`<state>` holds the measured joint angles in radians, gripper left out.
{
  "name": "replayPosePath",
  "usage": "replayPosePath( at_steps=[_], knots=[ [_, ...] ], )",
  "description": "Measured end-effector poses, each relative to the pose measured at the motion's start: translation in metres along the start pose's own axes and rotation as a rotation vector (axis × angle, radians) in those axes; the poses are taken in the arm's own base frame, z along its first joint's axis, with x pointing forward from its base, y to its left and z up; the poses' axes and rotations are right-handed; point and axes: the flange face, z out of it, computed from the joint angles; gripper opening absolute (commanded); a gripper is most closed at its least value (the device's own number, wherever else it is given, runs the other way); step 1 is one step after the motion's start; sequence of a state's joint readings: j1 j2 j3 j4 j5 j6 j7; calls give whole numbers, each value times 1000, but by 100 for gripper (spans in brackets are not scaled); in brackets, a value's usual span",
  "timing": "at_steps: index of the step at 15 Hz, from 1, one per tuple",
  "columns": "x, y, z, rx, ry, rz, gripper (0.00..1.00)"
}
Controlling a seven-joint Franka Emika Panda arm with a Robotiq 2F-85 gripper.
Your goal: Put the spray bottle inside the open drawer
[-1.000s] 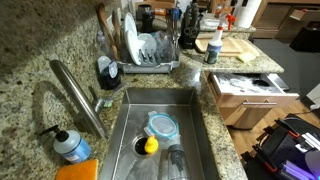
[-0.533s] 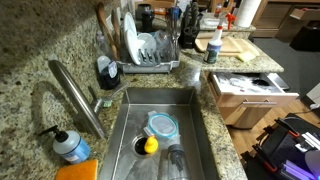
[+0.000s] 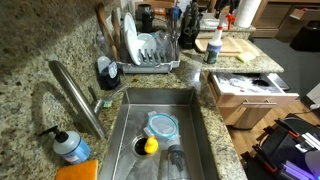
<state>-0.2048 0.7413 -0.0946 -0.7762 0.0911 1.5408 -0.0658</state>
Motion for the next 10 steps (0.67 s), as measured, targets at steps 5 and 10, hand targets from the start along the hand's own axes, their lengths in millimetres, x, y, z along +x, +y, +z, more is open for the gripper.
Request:
replayPosePath(
  at_steps=[5, 10],
  knots=[
    [-1, 2, 5, 1, -24, 36, 100],
    [-3, 5, 21, -3, -74, 85, 100]
  ],
)
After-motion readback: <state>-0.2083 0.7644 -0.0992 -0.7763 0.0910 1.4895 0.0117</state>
